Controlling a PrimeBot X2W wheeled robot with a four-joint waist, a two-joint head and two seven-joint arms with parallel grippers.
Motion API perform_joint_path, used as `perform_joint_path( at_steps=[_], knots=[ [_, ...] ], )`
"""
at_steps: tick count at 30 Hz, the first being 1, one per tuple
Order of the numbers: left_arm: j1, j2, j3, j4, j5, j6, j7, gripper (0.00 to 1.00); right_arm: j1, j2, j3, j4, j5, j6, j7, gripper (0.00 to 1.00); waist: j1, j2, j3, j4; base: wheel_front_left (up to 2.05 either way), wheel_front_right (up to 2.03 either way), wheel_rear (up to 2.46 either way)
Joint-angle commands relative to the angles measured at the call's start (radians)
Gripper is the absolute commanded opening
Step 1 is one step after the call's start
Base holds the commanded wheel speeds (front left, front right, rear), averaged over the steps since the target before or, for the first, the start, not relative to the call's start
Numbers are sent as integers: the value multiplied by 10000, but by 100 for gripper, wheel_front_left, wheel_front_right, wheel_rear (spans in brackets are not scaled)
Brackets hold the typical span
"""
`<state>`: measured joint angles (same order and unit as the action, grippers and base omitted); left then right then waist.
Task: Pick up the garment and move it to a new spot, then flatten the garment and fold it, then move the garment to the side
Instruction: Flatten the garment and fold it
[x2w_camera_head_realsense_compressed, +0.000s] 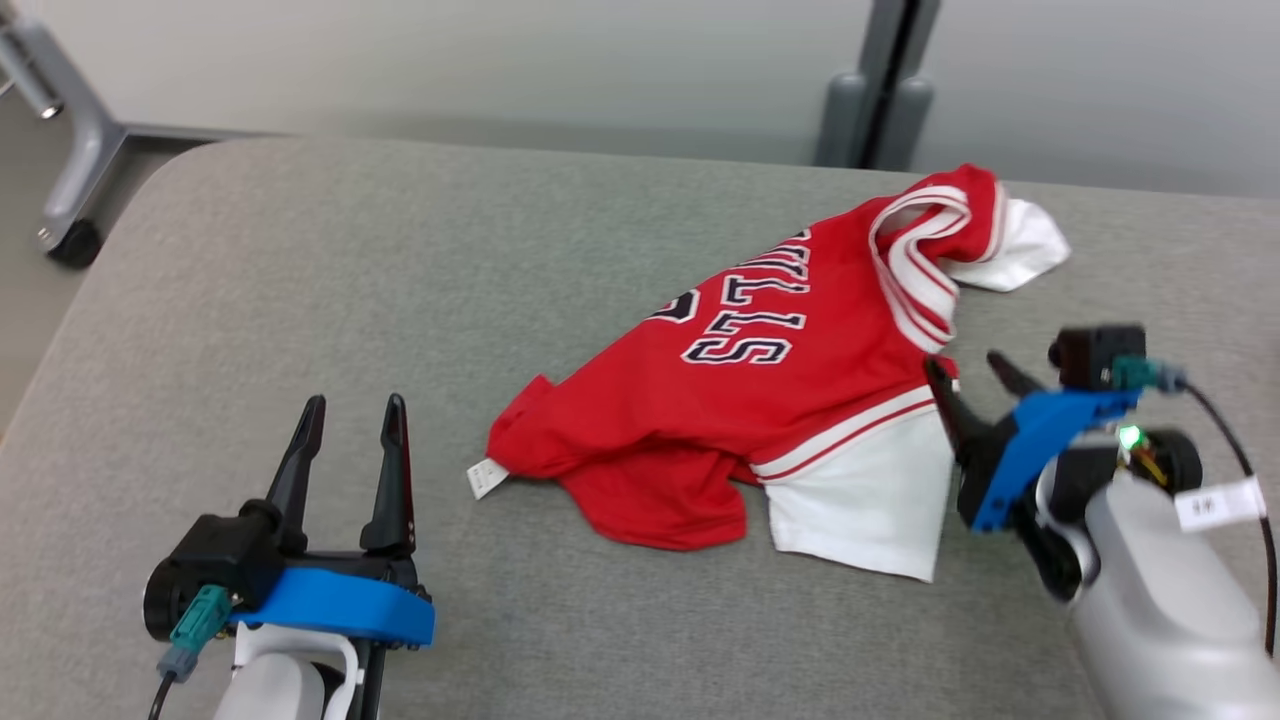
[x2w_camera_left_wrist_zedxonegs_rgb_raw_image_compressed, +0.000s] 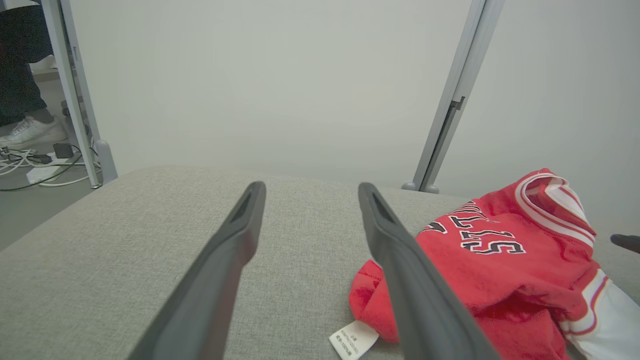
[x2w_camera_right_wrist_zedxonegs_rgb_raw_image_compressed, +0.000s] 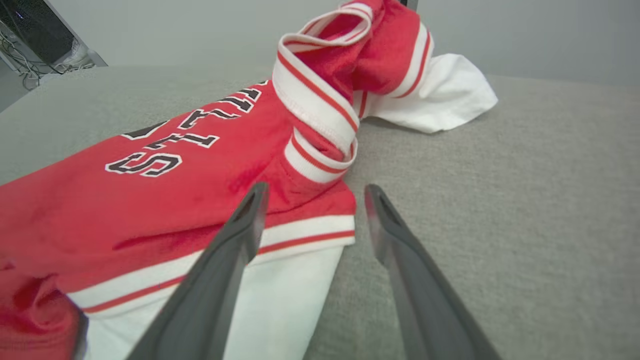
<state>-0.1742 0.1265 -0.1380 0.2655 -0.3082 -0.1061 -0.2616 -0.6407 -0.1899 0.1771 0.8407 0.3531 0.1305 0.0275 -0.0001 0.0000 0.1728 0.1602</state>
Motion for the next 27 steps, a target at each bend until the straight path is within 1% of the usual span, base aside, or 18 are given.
perform_joint_path(
  at_steps=[1, 2, 7, 11, 15, 18, 22, 24, 25, 27],
  knots=[
    [152, 74, 98, -101, -3, 45, -48, 100, 856, -47, 28, -733, 257, 5, 123, 100, 1, 0, -253, -378, 0, 0, 0],
    [152, 74, 98, -101, -3, 45, -48, 100, 856, -47, 28, -733, 257, 5, 123, 100, 1, 0, -253, -378, 0, 0, 0],
    [228, 152, 195, -213, -19, 85, -48, 100, 2114, 332, -393, -2136, 429, 5, 519, 100, 1, 0, -68, -514, 0, 0, 0],
    [76, 174, 173, -230, -2, 95, -48, 100, 2502, 706, -840, -2647, 106, 5, 958, 100, 1, 0, 119, -505, 0, 0, 0],
    [-57, 185, 110, -216, 22, 81, -48, 100, 2275, 971, -1391, -2499, -902, 5, 1506, 100, 1, 0, 331, -438, 0, 0, 0],
    [-220, 170, 61, -199, 28, 61, -48, 100, 2004, 1139, -1508, -2289, -1958, 5, 1860, 100, 1, 0, 480, -360, 0, 0, 0],
    [-346, 133, -45, -145, 20, 27, -48, 100, 1849, 1322, -1570, -1882, -2493, 5, 2152, 100, 1, 0, 618, -271, 0, 0, 0],
    [-382, 131, -54, -115, -3, 18, -48, 100, 1808, 1397, -1509, -1787, -2604, 7, 2095, 37, 1, 0, 647, -263, 0, 0, 0],
    [-379, 134, -38, -105, -17, 13, -48, 100, 1784, 1420, -1424, -1780, -2654, 8, 2062, 0, 1, 0, 651, -274, 0, 0, 0],
    [-338, 150, 12, -99, -34, 27, -48, 100, 1748, 1413, -1340, -1853, -2656, 8, 1902, 0, 1, 0, 637, -331, 0, 0, 0]
  ],
)
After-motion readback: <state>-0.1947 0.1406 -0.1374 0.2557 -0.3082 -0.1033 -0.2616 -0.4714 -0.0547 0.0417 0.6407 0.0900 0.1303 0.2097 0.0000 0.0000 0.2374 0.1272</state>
